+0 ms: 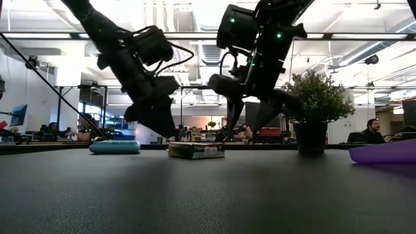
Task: Pack school essentials
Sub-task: Put the crayon box into the supply box
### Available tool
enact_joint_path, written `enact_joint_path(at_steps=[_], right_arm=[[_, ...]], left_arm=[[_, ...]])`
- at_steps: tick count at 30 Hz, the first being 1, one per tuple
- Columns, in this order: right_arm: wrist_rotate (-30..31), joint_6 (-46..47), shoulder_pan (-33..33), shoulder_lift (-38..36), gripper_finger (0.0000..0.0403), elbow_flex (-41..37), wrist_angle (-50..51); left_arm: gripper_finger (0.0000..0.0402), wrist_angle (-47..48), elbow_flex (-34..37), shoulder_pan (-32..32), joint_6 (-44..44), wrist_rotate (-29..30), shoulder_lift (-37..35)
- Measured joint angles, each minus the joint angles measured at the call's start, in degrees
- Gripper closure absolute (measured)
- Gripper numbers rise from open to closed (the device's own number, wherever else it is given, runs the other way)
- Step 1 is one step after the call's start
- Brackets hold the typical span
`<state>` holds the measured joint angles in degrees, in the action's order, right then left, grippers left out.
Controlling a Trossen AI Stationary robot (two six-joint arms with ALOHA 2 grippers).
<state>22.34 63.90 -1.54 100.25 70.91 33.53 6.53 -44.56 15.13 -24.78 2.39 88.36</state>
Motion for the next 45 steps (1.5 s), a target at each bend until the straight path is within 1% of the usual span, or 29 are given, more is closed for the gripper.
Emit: enact_joint_path(at_steps=[4, 7, 9, 14, 19, 24, 27, 35, 39, 43, 45], right_arm=[[0.19, -0.24, -0.31, -0.04, 0.0147, 0.0, -0.33], [0.18, -0.87, -0.62, -0.07, 0.0147, 0.0, -1.58], [0.18, -0.92, -0.76, -0.07, 0.0147, 0.0, -2.27], [0.2, -1.12, -0.94, -0.11, 0.0147, 0.0, -3.33], [0.14, -1.68, -0.94, -0.15, 0.0147, 0.0, -6.11], [-0.31, -2.78, -1.1, -0.15, 0.0147, 0.0, -11.42], [-3.05, -4.17, -1.39, -0.11, 0.0147, 0.0, -15.58], [-14.31, -4.26, -1.84, 3.12, 0.0147, 0.0, -25.72], [-14.86, -2.13, -1.74, 4.05, 0.0147, 0.07, -26.72], [-14.83, -1.92, -1.83, 4.11, 0.0147, 0.09, -29.27], [-14.86, -1.92, -1.77, 4.11, 0.0146, 0.62, -29.54]], left_arm=[[0.0283, -1.79, 1.58, -0.64, 5.81, 0.12, -0.15], [0.0283, -7.67, 4.06, -0.85, 8.69, 0.18, -0.15], [0.0283, -9.74, 5.31, -0.85, 9.24, 0.5, -0.19], [0.0283, -11.55, 8.52, -0.89, 9.85, 2.27, -0.37], [0.0283, -13.29, 10.94, -0.94, 11.59, 2.03, -0.48], [0.0283, -12.05, 12.22, -0.89, 11.74, 2.66, -0.3], [0.0283, -12.5, 12.31, -0.89, 11.76, 2.73, -0.26], [0.0283, -13.3, 11.8, -0.98, 11.65, 2.39, -0.27], [0.0283, -13.6, 11.59, -1.0, 11.61, 1.88, -0.32], [0.0283, -14.68, 11.59, -1.01, 11.5, -0.65, -0.33], [0.0283, -15.49, 11.59, -1.11, 11.48, -0.98, -0.33]])
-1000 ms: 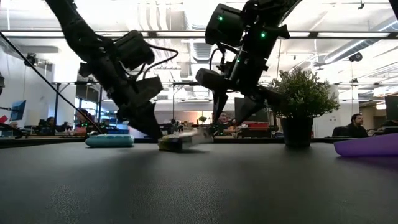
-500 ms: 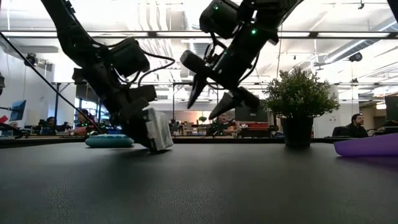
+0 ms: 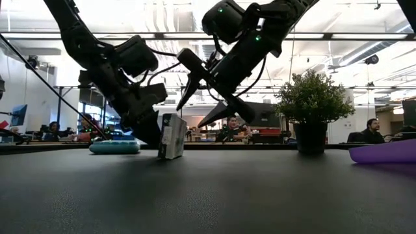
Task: Pack school essentials
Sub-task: Put the crayon box into the supply box
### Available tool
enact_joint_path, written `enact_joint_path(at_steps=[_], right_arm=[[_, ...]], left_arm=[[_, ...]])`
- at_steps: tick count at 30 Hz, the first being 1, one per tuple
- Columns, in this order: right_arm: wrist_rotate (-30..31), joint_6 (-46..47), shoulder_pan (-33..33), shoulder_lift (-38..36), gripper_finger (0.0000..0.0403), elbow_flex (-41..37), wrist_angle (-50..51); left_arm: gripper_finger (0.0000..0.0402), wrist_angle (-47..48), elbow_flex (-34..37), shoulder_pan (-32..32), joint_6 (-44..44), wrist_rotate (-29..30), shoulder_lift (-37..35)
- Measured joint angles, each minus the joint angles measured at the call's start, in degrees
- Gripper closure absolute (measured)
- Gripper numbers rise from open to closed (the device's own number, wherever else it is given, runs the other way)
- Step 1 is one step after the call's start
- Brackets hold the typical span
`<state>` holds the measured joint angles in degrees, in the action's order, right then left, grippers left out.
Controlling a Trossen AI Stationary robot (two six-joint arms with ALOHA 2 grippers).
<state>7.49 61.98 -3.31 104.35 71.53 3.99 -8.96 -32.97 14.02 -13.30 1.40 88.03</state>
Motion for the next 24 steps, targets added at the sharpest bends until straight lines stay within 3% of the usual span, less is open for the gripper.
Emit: enact_joint_path(at_steps=[8, 24], right_arm=[[0.02, 0.15, -0.46, 0.79, 0.0121, 1.31, 0.1], [-0.02, 6.61, -1.97, 5.42, 0.0133, 4.29, 0.49]], left_arm=[[0.0283, -3.15, -0.02, -0.21, -0.03, -1.46, -0.04], [0.0283, -4.15, -0.42, -1.06, -0.02, -2.64, -0.09]])
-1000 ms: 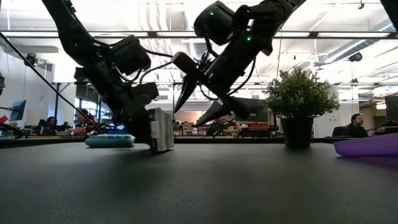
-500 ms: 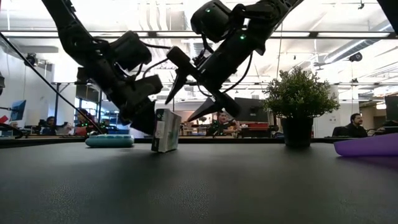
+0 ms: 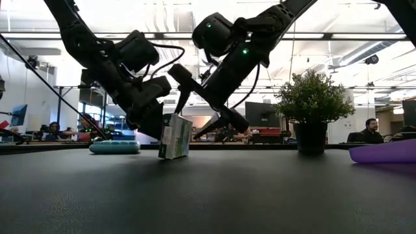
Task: Pack school essentials
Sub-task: Put the crayon box into the supply box
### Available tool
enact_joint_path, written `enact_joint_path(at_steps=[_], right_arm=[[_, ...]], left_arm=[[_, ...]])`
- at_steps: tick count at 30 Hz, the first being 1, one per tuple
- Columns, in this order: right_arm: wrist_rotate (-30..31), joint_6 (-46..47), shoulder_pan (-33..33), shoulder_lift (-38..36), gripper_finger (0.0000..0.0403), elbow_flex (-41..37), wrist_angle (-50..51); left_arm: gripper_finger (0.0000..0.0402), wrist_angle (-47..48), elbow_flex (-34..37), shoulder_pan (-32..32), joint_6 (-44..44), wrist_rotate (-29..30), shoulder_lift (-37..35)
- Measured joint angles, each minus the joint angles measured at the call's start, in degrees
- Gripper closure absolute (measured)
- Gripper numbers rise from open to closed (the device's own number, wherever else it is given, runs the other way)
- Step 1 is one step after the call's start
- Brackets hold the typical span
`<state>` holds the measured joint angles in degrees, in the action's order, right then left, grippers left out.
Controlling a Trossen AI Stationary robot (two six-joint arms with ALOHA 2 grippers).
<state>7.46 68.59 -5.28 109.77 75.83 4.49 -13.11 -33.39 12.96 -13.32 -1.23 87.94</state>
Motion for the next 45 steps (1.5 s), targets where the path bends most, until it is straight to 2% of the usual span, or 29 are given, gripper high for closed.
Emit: enact_joint_path(at_steps=[11, 22, 30, 45], right_arm=[[-0.17, 2.78, 0.11, 0.57, 0.0163, 0.87, 4.63], [-0.16, 2.37, 0.11, 0.81, 0.0169, 0.83, 6.1], [-0.19, 2.36, 0.25, 0.81, 0.0209, 0.83, 6.05], [-1.53, 3.52, 0.42, 0.81, 0.0211, 0.81, 7.68]], left_arm=[[0.0283, 0.09, 0.0, -0.06, 0.19, -4.65, 0.0], [0.0283, 0.05, 0.0, -0.06, 0.14, -5.14, 0.0], [0.0283, 0.07, 0.0, -0.08, 0.01, -5.14, 0.0], [0.0283, 0.73, 0.02, -0.08, -1.09, -5.14, 0.0]])
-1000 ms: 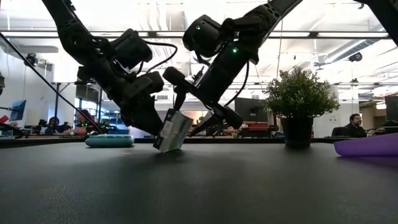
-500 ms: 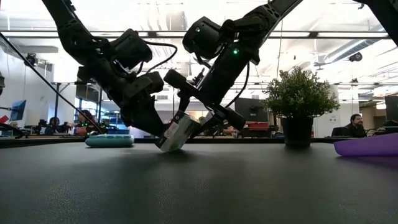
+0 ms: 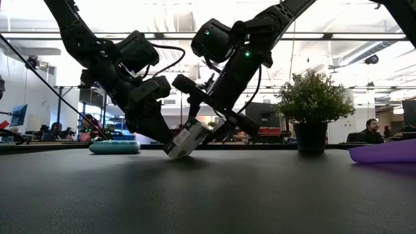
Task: Pack school essentials
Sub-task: Put the crayon box into the supply box
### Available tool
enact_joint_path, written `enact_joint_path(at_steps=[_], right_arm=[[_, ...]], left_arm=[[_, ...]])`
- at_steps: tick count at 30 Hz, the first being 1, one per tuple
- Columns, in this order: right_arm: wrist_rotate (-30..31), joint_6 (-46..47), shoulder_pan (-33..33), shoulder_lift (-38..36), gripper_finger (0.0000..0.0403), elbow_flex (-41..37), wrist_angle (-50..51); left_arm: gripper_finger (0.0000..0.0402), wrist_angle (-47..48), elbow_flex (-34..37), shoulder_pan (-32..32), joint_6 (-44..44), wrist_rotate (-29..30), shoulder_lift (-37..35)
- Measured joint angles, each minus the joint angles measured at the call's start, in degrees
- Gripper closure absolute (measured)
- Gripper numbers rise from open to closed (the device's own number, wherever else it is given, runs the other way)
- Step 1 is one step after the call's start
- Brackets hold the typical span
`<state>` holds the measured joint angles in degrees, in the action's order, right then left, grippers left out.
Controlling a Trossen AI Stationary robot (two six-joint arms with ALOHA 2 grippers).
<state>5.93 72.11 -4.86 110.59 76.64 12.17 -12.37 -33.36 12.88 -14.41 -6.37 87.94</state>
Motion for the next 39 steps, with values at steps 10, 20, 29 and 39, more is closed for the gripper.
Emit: enact_joint_path(at_steps=[10, 20, 29, 39], right_arm=[[-0.4, 0.84, 0.11, 0.0, 0.0223, -0.04, 0.81], [-0.42, 1.1, 0.11, 0.0, 0.0294, -0.02, 0.52], [-1.46, -1.72, 0.48, -4.39, 0.0296, -0.07, 2.16], [-0.14, -8.13, 1.91, -13.17, 0.0296, -0.07, 15.93]], left_arm=[[0.0283, 0.08, 0.0, 0.0, 0.03, 0.0, 0.0], [0.0283, 0.06, 0.29, -0.02, 0.24, 0.0, 0.0], [0.0283, 0.89, 0.83, -0.02, -0.2, -0.07, -0.01], [0.0283, 2.36, 0.94, -0.02, -0.19, -0.11, -0.02]])
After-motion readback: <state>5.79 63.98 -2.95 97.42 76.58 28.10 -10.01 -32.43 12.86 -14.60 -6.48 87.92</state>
